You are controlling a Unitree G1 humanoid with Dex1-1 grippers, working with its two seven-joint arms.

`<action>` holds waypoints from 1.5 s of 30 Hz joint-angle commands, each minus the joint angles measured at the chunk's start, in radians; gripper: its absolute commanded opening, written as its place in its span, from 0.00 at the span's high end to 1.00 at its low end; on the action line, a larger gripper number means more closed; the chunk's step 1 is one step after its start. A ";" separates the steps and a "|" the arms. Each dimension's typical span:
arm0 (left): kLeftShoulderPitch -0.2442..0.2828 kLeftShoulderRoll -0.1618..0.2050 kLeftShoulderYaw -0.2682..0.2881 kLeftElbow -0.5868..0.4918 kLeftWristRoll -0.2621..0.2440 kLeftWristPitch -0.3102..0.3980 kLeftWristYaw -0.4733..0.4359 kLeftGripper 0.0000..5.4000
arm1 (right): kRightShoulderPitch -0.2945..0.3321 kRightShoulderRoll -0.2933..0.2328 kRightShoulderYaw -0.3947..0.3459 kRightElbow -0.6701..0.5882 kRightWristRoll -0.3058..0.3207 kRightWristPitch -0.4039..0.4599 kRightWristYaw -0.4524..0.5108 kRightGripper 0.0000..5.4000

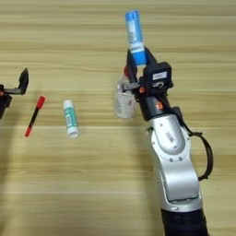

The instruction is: Move the objects on the table

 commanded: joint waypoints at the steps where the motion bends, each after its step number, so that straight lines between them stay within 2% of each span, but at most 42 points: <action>1: -0.007 0.003 0.000 0.002 0.003 0.001 0.003 0.00 | 0.016 0.007 0.038 -0.025 0.022 0.024 0.028 0.74; 8: -0.008 0.004 0.001 0.001 0.003 0.002 0.003 0.00 | 0.029 0.020 0.081 0.016 0.038 0.061 0.054 0.74; 17: -0.009 0.004 0.001 0.003 0.003 0.002 0.003 0.00 | 0.024 0.045 0.096 0.182 0.035 0.099 0.053 0.74; 27: -0.006 0.002 0.000 -0.002 0.004 0.002 0.005 0.00 | 0.025 0.059 0.112 0.314 0.025 0.204 0.059 0.74; 32: -0.006 0.002 0.000 0.000 0.004 0.001 0.005 0.00 | 0.020 0.075 0.098 0.356 0.039 0.253 0.057 0.74; 45: -0.004 -0.001 -0.002 0.003 0.007 0.002 0.008 0.00 | -0.008 0.092 0.068 0.453 0.059 0.292 0.064 0.74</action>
